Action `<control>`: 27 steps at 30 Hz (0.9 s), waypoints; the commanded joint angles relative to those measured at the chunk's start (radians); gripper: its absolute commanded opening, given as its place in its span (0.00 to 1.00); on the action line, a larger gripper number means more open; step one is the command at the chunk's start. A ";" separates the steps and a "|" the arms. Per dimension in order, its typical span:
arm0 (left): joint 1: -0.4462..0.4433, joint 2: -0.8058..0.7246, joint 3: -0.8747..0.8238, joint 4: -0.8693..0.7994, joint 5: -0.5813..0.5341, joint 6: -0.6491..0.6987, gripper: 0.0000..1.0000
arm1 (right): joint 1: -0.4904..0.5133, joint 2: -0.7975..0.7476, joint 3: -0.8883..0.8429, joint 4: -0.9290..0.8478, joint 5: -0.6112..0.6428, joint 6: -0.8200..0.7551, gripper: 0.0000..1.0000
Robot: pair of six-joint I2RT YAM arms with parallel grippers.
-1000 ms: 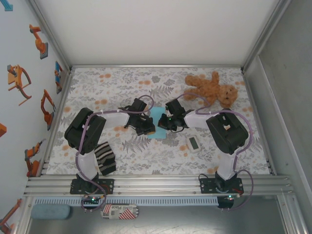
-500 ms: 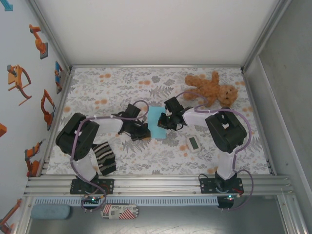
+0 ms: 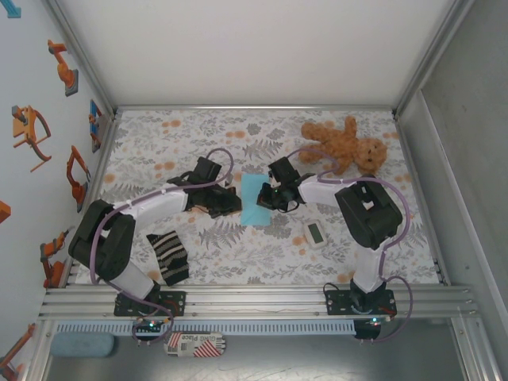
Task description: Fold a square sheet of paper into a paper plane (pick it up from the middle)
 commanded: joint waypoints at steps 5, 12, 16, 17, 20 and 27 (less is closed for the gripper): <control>0.006 0.166 0.110 0.084 -0.005 -0.047 0.06 | -0.007 -0.183 -0.062 0.082 0.111 0.103 0.21; 0.012 0.248 0.188 0.086 -0.028 -0.037 0.09 | -0.007 -0.233 -0.181 0.150 0.188 0.208 0.37; 0.034 0.289 0.180 0.071 -0.050 -0.013 0.09 | -0.005 -0.216 -0.199 0.187 0.166 0.238 0.47; 0.042 0.295 0.177 0.070 -0.052 -0.007 0.09 | -0.005 -0.209 -0.196 0.191 0.159 0.240 0.47; 0.058 0.315 0.174 0.079 -0.054 -0.004 0.09 | 0.005 -0.191 -0.193 0.201 0.149 0.254 0.48; 0.061 0.351 0.148 0.111 -0.074 -0.020 0.09 | 0.019 -0.168 -0.185 0.209 0.154 0.287 0.49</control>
